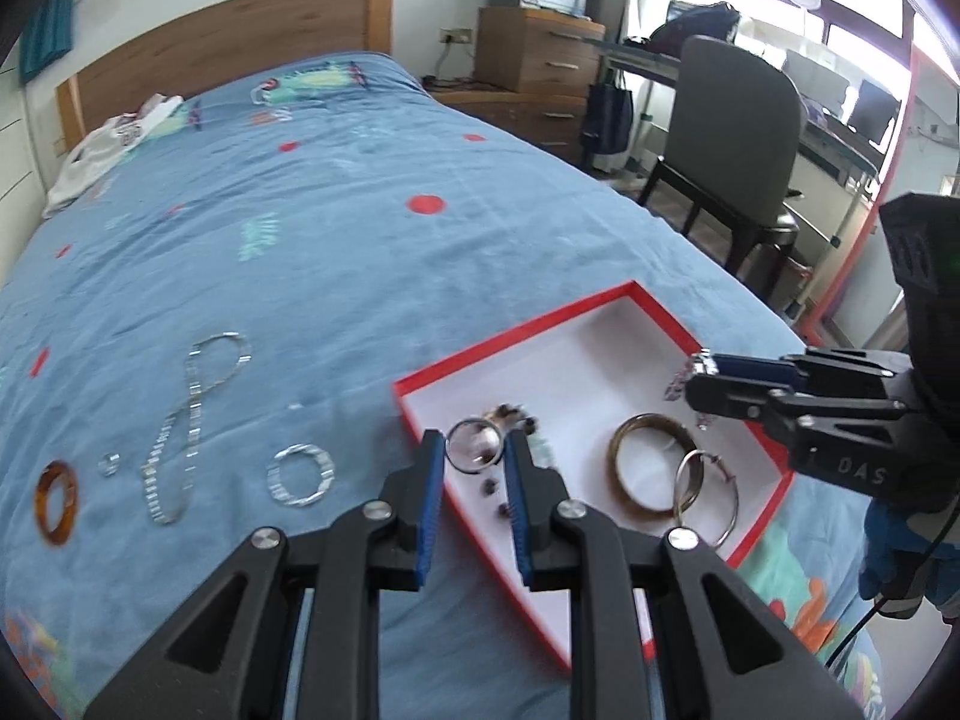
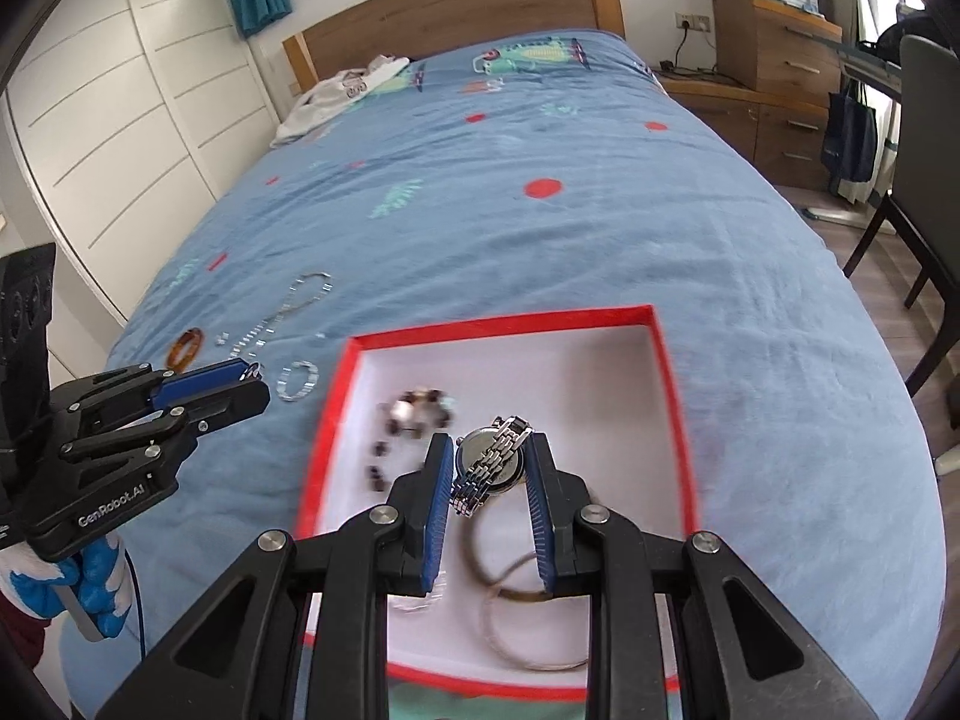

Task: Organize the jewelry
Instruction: 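Carry the silver ring and silver watch into the red box with both tools, then open both tools to release the ring and watch in the box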

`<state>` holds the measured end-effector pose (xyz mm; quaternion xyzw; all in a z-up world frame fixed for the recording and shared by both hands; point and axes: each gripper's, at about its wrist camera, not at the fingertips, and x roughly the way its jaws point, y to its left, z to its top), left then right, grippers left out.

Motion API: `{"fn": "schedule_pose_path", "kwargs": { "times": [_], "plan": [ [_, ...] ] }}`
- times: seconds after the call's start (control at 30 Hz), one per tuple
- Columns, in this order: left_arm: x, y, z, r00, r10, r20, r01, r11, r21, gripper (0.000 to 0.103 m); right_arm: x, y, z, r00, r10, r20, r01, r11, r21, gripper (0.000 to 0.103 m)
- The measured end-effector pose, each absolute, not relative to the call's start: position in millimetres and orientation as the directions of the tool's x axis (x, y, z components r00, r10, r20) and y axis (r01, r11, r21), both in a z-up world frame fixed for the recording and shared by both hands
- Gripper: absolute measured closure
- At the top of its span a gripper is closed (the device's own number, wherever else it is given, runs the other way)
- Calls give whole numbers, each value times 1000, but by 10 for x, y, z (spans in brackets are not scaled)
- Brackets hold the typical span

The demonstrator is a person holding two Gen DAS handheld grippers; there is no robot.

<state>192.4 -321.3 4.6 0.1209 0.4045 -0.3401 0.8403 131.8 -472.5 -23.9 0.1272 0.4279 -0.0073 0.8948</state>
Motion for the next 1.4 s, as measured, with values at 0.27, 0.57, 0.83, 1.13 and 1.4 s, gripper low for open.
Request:
{"fn": "schedule_pose_path", "kwargs": {
  "times": [0.27, 0.57, 0.83, 1.13, 1.4],
  "plan": [
    [2184, -3673, -290, 401, -446, -800, 671, 737, -75, 84, 1584, -5058, -551, 595, 114, -795, 113, 968, 223, 79],
    [2437, -3912, -592, 385, -414, -825, 663, 746, -64, 84, 1882, -5222, -772, 556, 133, -820, 76, 975, 210, 79],
    [2435, -3940, -734, 405, -394, -825, 666, 745, -29, 84, 1992, -5120, -866, 519, 136, -844, -6, 988, 156, 78],
    [2454, -3911, -767, 404, -415, -815, 663, 747, -51, 83, 2001, -5027, -911, 481, 99, -871, -87, 994, 65, 79],
    [2457, -3872, -739, 393, -430, -813, 662, 746, -74, 83, 1986, -4977, -916, 473, 62, -879, -115, 993, 8, 77]
  ]
}}
